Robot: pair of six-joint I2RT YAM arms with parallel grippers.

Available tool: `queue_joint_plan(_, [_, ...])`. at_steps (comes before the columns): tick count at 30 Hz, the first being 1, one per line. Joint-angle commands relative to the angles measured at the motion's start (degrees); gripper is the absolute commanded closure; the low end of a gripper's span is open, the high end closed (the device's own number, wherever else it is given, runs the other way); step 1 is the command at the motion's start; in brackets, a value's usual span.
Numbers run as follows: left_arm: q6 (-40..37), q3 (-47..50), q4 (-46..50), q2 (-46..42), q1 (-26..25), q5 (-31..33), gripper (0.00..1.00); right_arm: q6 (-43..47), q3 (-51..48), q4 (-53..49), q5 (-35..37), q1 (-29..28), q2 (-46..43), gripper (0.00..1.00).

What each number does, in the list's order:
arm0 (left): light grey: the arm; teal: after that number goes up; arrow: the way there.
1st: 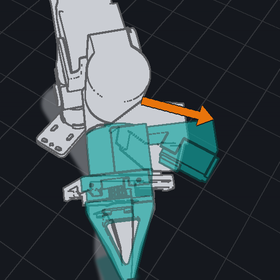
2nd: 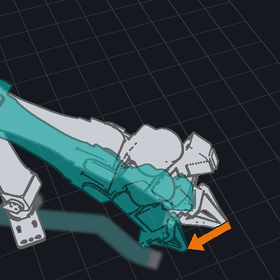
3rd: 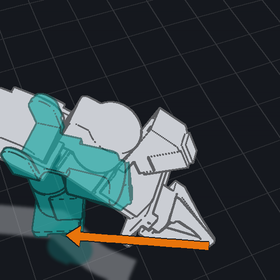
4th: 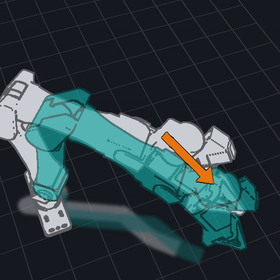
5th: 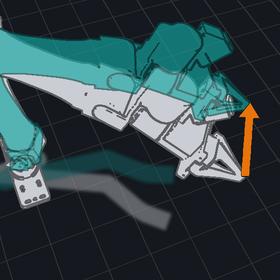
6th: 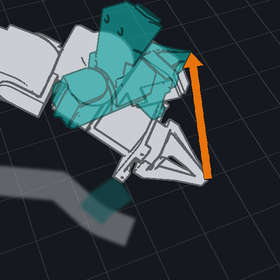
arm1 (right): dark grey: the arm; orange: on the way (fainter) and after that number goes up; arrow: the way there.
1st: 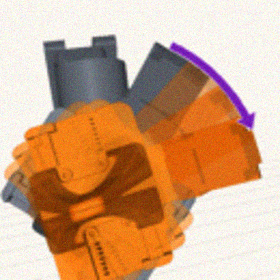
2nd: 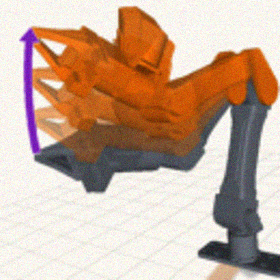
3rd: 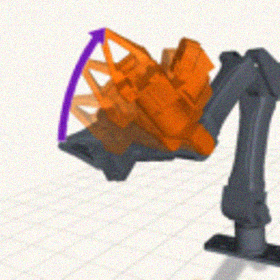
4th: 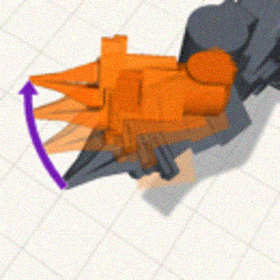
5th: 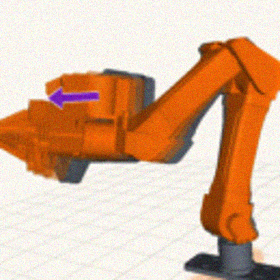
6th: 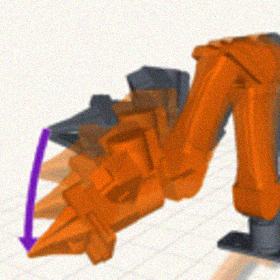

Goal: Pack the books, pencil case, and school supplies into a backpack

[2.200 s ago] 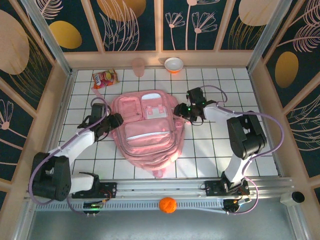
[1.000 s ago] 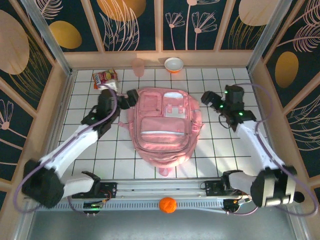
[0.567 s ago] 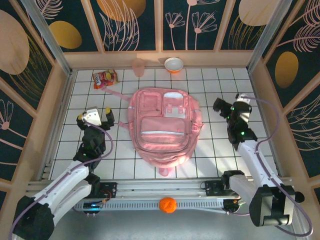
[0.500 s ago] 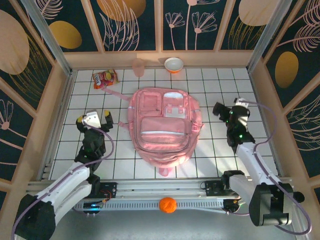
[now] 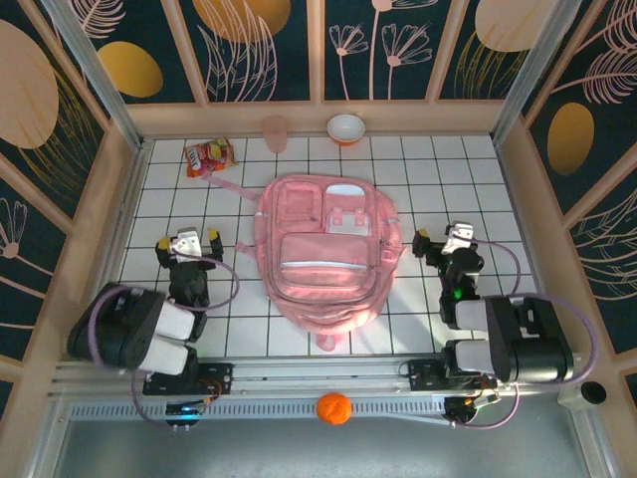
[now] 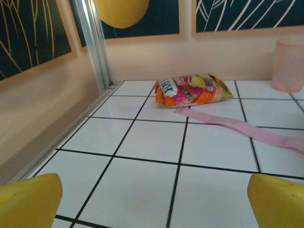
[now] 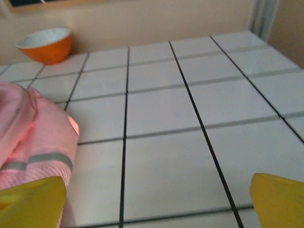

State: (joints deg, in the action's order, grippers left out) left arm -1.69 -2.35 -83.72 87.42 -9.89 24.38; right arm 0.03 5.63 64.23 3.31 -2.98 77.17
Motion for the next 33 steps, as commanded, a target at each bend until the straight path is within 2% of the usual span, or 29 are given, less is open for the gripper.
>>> queue_joint_plan(1, [1.65, -2.47, -7.33, -0.13, 2.91, -5.70, 0.01, 3.57, 1.08, 19.26, -2.83, 0.97, 8.77, 0.01])
queue_joint_plan(2, [2.62, -5.19, 2.25, -2.27, 4.81, -10.69, 0.01, 2.75, 0.79, 24.28, -2.97, 1.83, 12.88, 0.01])
queue_joint_plan(3, [3.12, -7.97, 2.32, 0.48, 5.87, -12.20, 0.01, 2.33, 1.04, 26.19, -2.61, 2.01, 14.08, 0.01])
queue_joint_plan(4, [5.20, -10.68, 6.61, 0.92, 7.10, -10.98, 0.01, 1.95, 2.24, 20.49, -2.61, 2.04, 12.16, 0.01])
queue_joint_plan(5, [7.27, -11.64, 12.78, -0.87, 9.63, -14.61, 0.01, 1.52, 4.34, 15.70, -1.61, 2.19, 11.70, 0.01])
queue_joint_plan(7, [7.79, -10.36, 8.23, 0.09, 9.89, -14.14, 0.01, -0.73, 6.77, 12.22, -3.48, 4.59, 12.56, 0.01])
queue_joint_plan(8, [7.67, -10.55, 9.94, -0.57, 9.89, -14.25, 0.01, -1.12, 7.04, 11.14, -4.86, 5.26, 12.18, 0.01])
queue_joint_plan(33, [7.50, -10.57, 9.63, -0.47, 9.89, -14.27, 0.01, -1.02, 7.06, 11.70, -4.67, 5.03, 12.41, 0.01])
